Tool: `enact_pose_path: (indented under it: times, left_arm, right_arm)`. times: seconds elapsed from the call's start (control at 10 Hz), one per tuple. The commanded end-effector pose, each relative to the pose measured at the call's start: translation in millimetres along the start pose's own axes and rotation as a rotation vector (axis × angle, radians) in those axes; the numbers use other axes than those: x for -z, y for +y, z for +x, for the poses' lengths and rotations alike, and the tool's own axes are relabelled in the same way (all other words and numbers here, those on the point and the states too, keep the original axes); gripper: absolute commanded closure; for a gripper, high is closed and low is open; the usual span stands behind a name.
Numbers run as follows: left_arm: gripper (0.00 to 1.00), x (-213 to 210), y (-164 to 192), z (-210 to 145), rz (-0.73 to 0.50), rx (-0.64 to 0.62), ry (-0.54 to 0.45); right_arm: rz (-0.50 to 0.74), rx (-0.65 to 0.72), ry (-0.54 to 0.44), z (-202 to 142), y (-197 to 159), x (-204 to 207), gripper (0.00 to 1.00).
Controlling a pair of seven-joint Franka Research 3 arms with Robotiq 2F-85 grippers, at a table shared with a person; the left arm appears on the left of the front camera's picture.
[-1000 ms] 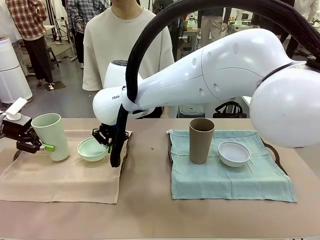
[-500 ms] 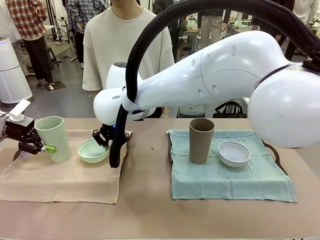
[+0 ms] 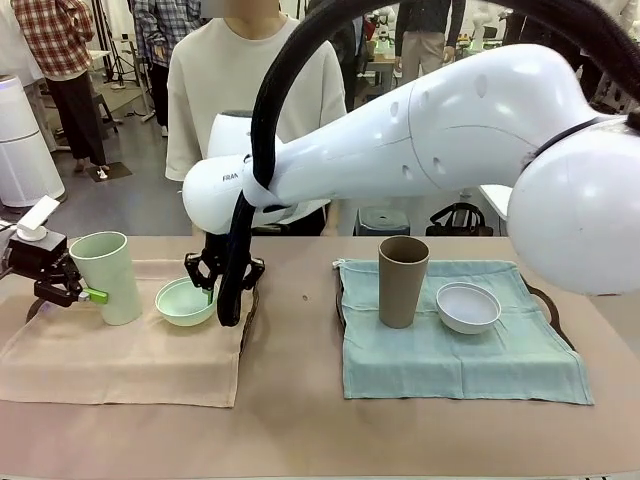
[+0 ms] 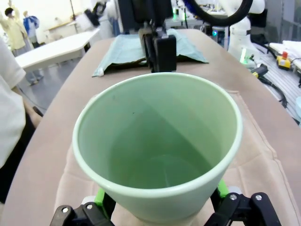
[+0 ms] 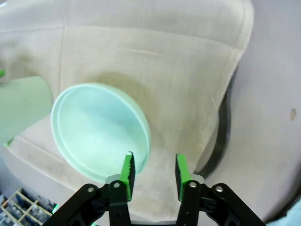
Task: Set up a tray with a mat and arrange the tableware.
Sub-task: Place the Picnic Bowl and Reusable plastic cup back onto the Handle tray in front of the human's position.
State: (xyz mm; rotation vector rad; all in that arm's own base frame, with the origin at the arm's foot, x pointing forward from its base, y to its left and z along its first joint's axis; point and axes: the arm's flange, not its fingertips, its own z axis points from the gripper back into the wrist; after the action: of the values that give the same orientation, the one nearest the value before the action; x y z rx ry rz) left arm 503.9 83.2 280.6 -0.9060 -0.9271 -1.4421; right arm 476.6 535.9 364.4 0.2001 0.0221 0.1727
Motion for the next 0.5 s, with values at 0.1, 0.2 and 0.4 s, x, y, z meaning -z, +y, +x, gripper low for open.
enact_pose_path:
  times: [0.1, 0.2, 0.4]
  left_arm:
    - [0.00, -16, 0, 2, -0.018, -0.088, 0.068]
    - [0.00, -22, -3, 4, -0.059, -0.127, 0.108]
    - [0.00, -37, -15, 20, -0.107, -0.145, 0.271]
  right_arm:
    - [-0.097, -0.003, -0.055, -24, 5, -45, 0.00]
    - [-0.120, -0.011, -0.054, -32, 6, -56, 0.15]
    - [-0.144, -0.024, -0.065, -50, 4, -75, 0.00]
